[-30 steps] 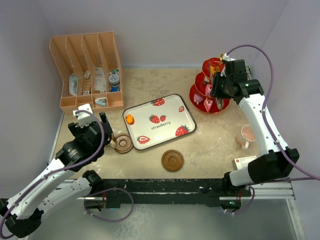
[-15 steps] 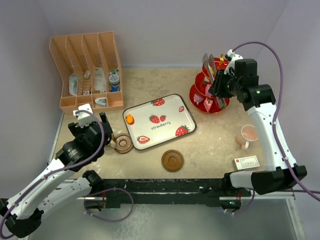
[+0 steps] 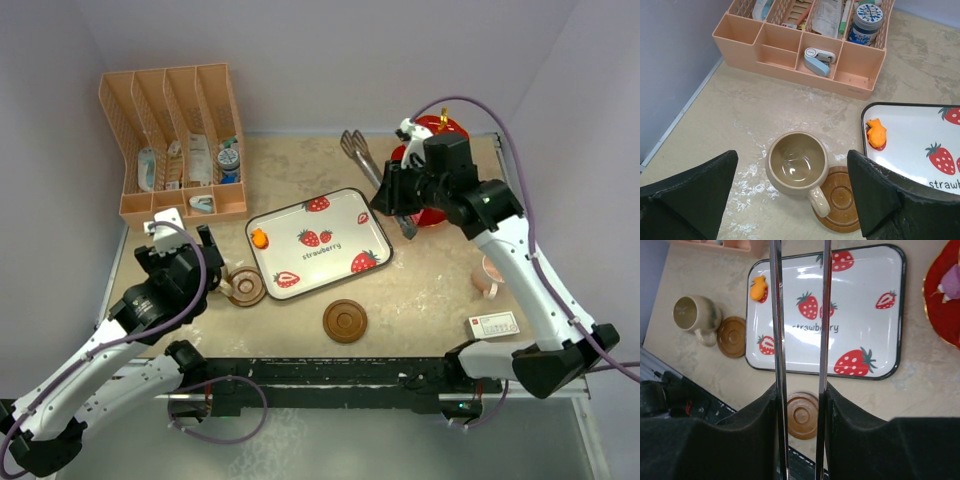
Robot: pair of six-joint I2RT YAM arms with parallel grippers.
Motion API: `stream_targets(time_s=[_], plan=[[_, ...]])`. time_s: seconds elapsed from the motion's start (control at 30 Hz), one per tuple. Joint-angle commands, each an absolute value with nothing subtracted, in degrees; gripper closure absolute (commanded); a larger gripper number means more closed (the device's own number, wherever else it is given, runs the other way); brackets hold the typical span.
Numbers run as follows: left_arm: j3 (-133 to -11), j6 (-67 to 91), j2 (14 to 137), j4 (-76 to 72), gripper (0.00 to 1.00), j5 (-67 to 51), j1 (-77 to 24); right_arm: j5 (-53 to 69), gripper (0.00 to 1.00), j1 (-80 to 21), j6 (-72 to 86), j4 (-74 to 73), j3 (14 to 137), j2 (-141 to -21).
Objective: Serve the afternoon tea
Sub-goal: Place the desert on the desert table, then pick up the desert from the tray.
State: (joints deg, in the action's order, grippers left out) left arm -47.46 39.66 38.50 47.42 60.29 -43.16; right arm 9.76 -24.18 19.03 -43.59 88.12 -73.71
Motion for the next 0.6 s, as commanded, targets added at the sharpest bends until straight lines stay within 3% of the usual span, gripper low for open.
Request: stream_targets(time_s=[0.0, 0.33, 0.57], plan=[[-48.84, 40.03, 37.49, 46.66, 0.12, 62.25, -43.0, 6.47, 0.63, -29.94, 22.42, -39.65, 86.75, -74.33], [-49.37, 41.63, 36.84, 48.01, 0.12, 64.23, -43.0, -2.94, 0.62, -45.98, 30.07, -35.7, 81.09, -81.05], [-49.44, 42.97, 34.86, 48.62, 0.12, 65.59, -43.0, -5.52, 0.61, -57.7, 32.92, -32.07, 84.05, -95.7]])
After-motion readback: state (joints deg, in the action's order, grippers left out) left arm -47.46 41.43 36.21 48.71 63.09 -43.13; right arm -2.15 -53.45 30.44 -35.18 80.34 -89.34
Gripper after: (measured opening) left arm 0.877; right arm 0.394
